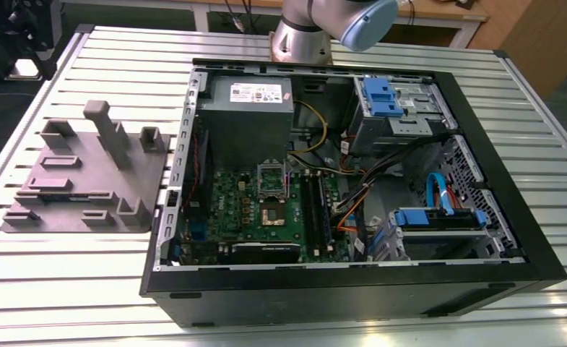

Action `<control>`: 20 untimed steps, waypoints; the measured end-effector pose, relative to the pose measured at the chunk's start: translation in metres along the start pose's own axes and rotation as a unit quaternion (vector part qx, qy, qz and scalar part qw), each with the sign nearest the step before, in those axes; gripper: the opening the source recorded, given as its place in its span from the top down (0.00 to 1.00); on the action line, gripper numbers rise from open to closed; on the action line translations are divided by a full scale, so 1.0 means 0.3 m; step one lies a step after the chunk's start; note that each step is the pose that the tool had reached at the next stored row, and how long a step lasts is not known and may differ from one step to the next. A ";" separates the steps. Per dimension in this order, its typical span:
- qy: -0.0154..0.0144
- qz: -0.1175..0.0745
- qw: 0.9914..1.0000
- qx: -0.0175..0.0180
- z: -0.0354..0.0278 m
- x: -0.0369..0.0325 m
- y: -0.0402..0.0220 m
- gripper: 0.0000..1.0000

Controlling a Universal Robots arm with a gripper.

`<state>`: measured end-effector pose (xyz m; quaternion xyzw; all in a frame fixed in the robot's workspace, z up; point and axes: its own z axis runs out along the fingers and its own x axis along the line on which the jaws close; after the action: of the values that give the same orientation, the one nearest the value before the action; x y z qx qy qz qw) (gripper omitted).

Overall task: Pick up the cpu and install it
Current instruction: 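Pick up the cpu and move it towards the insertion slot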

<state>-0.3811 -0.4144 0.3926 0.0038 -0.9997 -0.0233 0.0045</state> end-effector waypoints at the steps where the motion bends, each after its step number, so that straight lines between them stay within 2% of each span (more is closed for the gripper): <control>1: 0.000 0.000 1.000 0.000 0.000 0.000 0.000 0.53; 10: 0.000 0.000 1.000 0.000 0.000 -0.011 0.000 0.53; 20: 0.000 0.000 1.000 0.000 0.000 -0.034 0.000 0.53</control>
<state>-0.3708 -0.4144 0.3926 0.0038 -0.9997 -0.0233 0.0045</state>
